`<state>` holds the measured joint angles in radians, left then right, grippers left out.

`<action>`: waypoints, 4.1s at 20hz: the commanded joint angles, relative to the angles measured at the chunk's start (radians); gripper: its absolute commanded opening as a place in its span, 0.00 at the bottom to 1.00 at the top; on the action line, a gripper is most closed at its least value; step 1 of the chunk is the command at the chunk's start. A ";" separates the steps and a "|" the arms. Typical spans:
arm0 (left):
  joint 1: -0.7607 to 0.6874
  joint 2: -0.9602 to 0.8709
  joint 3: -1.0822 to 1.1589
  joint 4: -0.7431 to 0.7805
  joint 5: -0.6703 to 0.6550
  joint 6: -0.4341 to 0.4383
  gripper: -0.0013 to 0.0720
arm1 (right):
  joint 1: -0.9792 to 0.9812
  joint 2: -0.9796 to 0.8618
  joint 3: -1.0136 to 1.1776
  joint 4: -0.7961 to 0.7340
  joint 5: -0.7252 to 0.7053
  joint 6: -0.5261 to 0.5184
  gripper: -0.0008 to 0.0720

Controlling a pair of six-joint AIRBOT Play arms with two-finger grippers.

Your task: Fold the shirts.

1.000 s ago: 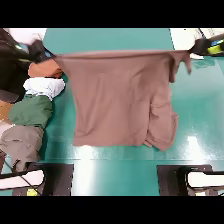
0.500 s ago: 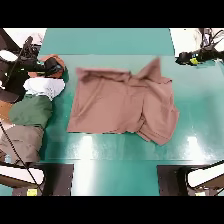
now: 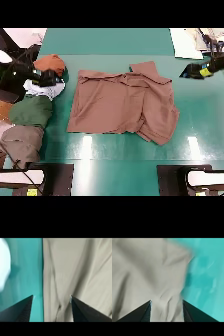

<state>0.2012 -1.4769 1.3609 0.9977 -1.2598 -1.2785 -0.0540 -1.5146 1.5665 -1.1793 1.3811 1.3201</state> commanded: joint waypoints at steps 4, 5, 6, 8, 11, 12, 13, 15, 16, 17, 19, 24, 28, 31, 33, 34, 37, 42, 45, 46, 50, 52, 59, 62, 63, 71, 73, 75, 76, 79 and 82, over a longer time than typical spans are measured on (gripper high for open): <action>0.002 0.248 -0.524 0.068 -0.047 0.048 0.78 | -0.105 0.265 -0.439 0.294 0.119 -0.142 0.60; 0.002 0.272 -0.589 0.065 -0.030 0.058 0.79 | -0.117 0.293 -0.480 0.297 0.117 -0.144 0.60; 0.002 0.285 -0.634 0.063 -0.019 0.061 0.78 | -0.128 0.317 -0.511 0.298 0.112 -0.144 0.60; 0.002 0.295 -0.694 0.052 -0.008 0.087 0.78 | -0.137 0.352 -0.547 0.296 0.112 -0.144 0.60; 0.002 0.295 -0.742 0.018 0.048 0.109 0.78 | -0.145 0.397 -0.563 0.296 0.111 -0.144 0.60; 0.002 0.295 -0.751 -0.007 0.072 0.111 0.78 | -0.145 0.407 -0.563 0.295 0.111 -0.144 0.60; 0.002 0.295 -0.757 -0.045 0.090 0.129 0.78 | -0.145 0.416 -0.563 0.296 0.111 -0.144 0.60; 0.002 0.295 -0.759 -0.110 0.102 0.165 0.78 | -0.145 0.429 -0.563 0.296 0.111 -0.143 0.60; 0.002 0.294 -0.759 -0.116 0.105 0.163 0.78 | -0.145 0.436 -0.564 0.295 0.111 -0.143 0.60; 0.002 0.295 -0.761 -0.114 0.102 0.162 0.61 | -0.145 0.443 -0.564 0.293 0.111 -0.143 0.60; 0.002 0.294 -0.771 -0.116 0.098 0.161 0.50 | -0.146 0.453 -0.570 0.288 0.110 -0.143 0.60; 0.002 0.295 -0.793 -0.116 0.089 0.177 0.04 | -0.165 0.517 -0.705 0.287 0.043 -0.120 0.60; 0.002 0.296 -0.741 -0.125 0.062 0.177 0.05 | -0.280 0.563 -0.843 0.195 0.035 -0.050 0.60; 0.002 0.296 -0.669 -0.163 0.022 0.176 0.05 | -0.341 0.581 -0.951 0.062 0.048 -0.023 0.64; 0.002 0.296 -0.644 -0.221 0.023 0.183 0.05 | -0.339 0.549 -1.026 0.116 0.061 -0.018 0.64; 0.002 0.296 -0.637 -0.230 0.023 0.188 0.05 | -0.322 0.523 -1.059 0.146 0.055 -0.018 0.64; 0.002 0.296 -0.637 -0.228 0.034 0.190 0.05 | -0.237 0.442 -1.105 0.221 -0.016 -0.018 0.63; 0.002 0.296 -0.637 -0.227 0.034 0.191 0.05 | -0.117 0.369 -1.104 0.218 -0.069 -0.020 0.48; 0.002 0.296 -0.627 -0.229 0.028 0.191 0.05 | -0.104 0.400 -1.079 0.219 -0.080 -0.038 0.03; 0.002 0.305 -0.608 -0.229 0.026 0.185 0.05 | -0.104 0.433 -1.045 0.219 -0.076 -0.037 0.03; 0.002 0.443 -0.379 -0.228 0.047 0.127 0.05 | -0.105 0.604 -0.751 0.219 -0.114 0.017 0.03; 0.002 0.503 -0.178 -0.228 0.048 0.098 0.05 | -0.105 0.665 -0.541 0.219 -0.190 0.021 0.03; 0.002 0.547 0.624 -0.228 0.056 0.050 0.05 | -0.106 0.696 0.167 0.162 -0.332 0.021 0.03; 0.002 0.551 0.833 -0.233 0.106 0.003 0.05 | -0.106 0.697 0.358 0.071 -0.328 0.022 0.03; 0.002 0.566 0.856 -0.237 0.136 -0.015 0.05 | -0.106 0.700 0.407 0.045 -0.319 0.022 0.03; 0.002 0.628 0.759 -0.192 0.103 -0.086 0.05 | -0.107 0.605 0.610 -0.097 -0.045 0.079 0.02; 0.002 0.607 0.591 -0.187 0.069 -0.087 0.05 | -0.102 0.543 0.525 -0.061 0.031 0.078 0.02; 0.002 0.566 0.416 -0.188 0.013 -0.087 0.05 | -0.101 0.459 0.395 -0.033 0.126 0.078 0.02; 0.002 0.540 0.335 -0.187 -0.017 -0.086 0.05 | -0.095 0.410 0.348 -0.022 0.169 0.078 0.02; 0.002 0.413 0.102 -0.188 -0.051 -0.080 0.05 | -0.044 0.241 0.235 -0.026 0.241 0.076 0.02; 0.002 0.245 -0.042 -0.188 -0.004 -0.029 0.05 | -0.002 0.081 0.151 -0.026 0.236 0.076 0.02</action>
<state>0.2024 -1.1015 1.4715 0.8116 -1.2755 -1.3472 -0.0921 -1.2964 1.8004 -1.2137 1.5742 1.3964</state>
